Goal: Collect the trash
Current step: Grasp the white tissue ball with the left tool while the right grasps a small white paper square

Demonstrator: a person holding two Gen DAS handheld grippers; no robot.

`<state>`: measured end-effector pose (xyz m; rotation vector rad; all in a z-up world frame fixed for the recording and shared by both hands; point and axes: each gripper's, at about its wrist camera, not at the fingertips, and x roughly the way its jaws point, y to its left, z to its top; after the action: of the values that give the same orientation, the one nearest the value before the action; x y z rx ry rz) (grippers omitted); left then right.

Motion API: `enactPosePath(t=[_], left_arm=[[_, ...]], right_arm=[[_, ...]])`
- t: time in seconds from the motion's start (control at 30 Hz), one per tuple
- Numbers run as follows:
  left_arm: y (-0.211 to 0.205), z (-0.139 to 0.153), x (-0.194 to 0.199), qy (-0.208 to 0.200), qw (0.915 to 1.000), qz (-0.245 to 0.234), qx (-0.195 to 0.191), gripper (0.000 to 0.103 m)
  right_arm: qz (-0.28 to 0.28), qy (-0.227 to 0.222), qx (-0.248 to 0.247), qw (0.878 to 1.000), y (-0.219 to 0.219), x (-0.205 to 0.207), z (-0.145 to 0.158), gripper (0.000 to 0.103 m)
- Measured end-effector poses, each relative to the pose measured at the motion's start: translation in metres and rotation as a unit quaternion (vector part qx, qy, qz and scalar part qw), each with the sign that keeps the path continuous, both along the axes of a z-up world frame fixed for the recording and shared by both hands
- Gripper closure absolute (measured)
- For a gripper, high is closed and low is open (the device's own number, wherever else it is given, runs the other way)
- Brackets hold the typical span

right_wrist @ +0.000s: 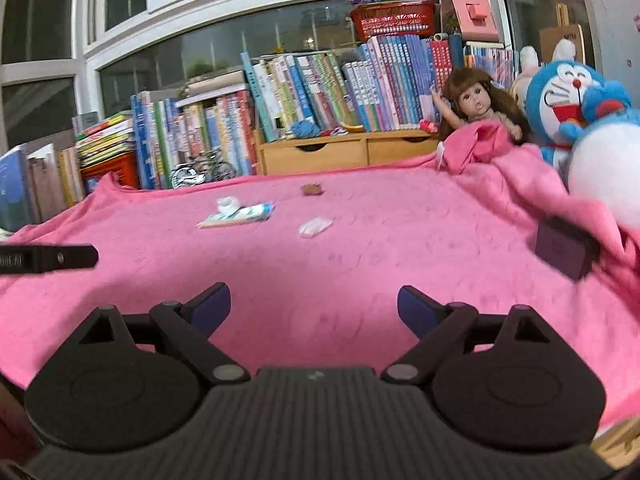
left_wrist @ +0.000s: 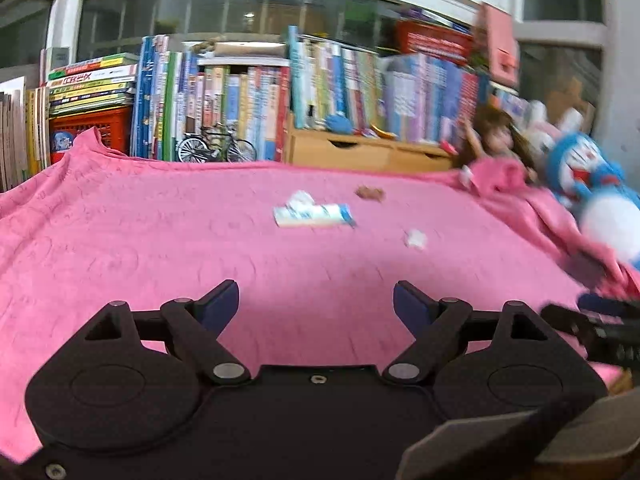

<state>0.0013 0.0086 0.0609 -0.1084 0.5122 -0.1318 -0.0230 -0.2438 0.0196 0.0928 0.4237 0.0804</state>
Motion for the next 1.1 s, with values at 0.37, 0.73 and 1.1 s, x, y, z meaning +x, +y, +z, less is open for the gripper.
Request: enactPosePath(t=[0.37,0.73,1.1], left_arm=[[-0.004,0.002,0.185,0.02,0.9984,0.053,0.005,0.019],[-0.021,-0.051,0.297,0.088,0.9914,0.096,0.007,0.025],[-0.037,-0.081,0.32,0.117,0.9898,0.079,0.017,0.06]], right_arm=[[0.01,0.036,-0.031,0.999,0.002,0.117,0.014,0.018],[0.03,0.113,-0.007,0.993,0.023,0.204,-0.021,0.033],[0.028,0.135,-0.013,0.99,0.033,0.235,-0.043,0.045]])
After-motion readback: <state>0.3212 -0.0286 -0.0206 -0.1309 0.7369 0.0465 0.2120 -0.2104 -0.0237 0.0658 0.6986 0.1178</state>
